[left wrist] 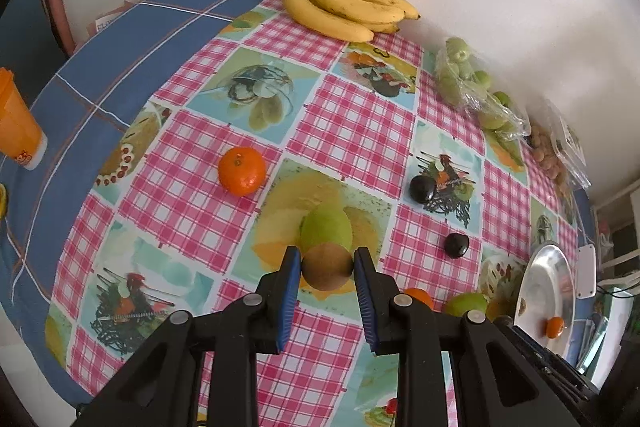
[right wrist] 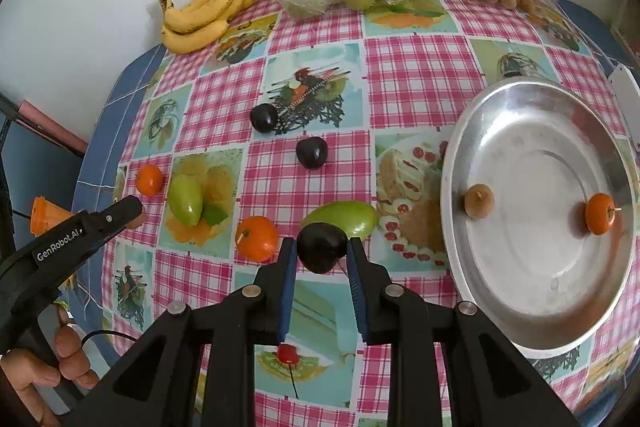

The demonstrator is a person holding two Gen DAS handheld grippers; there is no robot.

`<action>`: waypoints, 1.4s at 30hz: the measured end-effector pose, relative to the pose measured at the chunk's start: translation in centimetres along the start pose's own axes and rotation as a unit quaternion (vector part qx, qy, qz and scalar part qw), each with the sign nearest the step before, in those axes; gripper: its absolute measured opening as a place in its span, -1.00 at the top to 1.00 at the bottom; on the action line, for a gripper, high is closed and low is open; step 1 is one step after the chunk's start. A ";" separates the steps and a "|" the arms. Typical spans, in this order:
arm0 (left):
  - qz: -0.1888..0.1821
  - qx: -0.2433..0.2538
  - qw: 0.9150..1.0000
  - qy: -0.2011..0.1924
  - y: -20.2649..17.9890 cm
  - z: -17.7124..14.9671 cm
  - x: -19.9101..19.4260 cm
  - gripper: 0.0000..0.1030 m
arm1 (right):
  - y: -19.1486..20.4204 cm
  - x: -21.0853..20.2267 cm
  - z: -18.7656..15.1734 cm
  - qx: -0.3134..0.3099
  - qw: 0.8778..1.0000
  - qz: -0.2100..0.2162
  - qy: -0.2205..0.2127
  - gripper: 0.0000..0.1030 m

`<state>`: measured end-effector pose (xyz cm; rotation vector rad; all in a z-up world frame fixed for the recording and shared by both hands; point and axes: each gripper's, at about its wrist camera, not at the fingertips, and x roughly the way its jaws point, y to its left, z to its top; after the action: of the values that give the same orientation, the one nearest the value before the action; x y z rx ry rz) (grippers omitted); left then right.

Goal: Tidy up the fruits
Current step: 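Close the left tool on a kiwi while the right tool grasps a dark plum, then carry the kiwi and the dark plum over the steel bowl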

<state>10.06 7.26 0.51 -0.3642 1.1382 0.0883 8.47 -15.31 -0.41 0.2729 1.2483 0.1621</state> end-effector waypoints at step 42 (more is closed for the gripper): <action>-0.069 0.304 0.950 0.007 -23.3 -10.9 0.2 0.44 | -22.4 -8.3 -3.8 0.254 0.964 -0.059 -0.048 0.49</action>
<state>6.56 -18.14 1.85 0.1066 1.0906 -0.3842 1.67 -38.52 -0.50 0.6406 1.1901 -0.2782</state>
